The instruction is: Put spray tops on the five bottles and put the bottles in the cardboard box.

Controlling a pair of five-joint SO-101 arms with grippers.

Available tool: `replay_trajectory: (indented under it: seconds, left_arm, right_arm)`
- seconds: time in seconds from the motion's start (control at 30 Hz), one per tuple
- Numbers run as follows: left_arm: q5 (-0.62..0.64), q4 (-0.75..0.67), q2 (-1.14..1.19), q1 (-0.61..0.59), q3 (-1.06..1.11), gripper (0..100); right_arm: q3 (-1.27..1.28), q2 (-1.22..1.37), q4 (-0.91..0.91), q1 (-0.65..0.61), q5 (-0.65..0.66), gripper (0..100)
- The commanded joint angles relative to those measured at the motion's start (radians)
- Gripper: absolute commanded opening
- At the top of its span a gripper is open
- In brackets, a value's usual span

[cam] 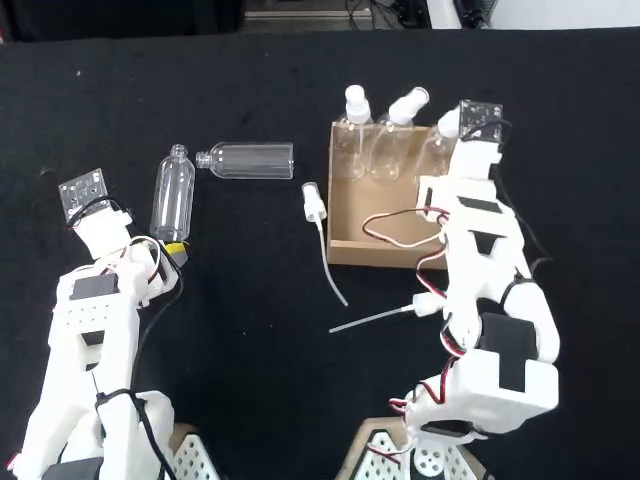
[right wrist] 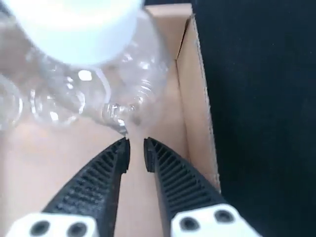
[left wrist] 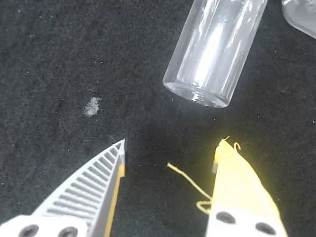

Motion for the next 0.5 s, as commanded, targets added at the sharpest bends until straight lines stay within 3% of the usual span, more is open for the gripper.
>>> replay_trajectory:
  seconds: [0.0,0.2,0.47]
  left_arm:
    - [0.003,-0.02,-0.018,-0.001,-0.013,28]
    - [0.003,-0.02,-0.018,-0.001,-0.013,28]
    - [0.003,-0.02,-0.018,-0.001,-0.013,28]
  right_arm:
    - [-0.008,-0.005,-0.127,-0.011,-0.005,1.1]
    - [0.11,-0.005,-0.339,-0.017,0.002,1.1]
    - [0.157,-0.024,-0.364,-0.009,0.002,1.1]
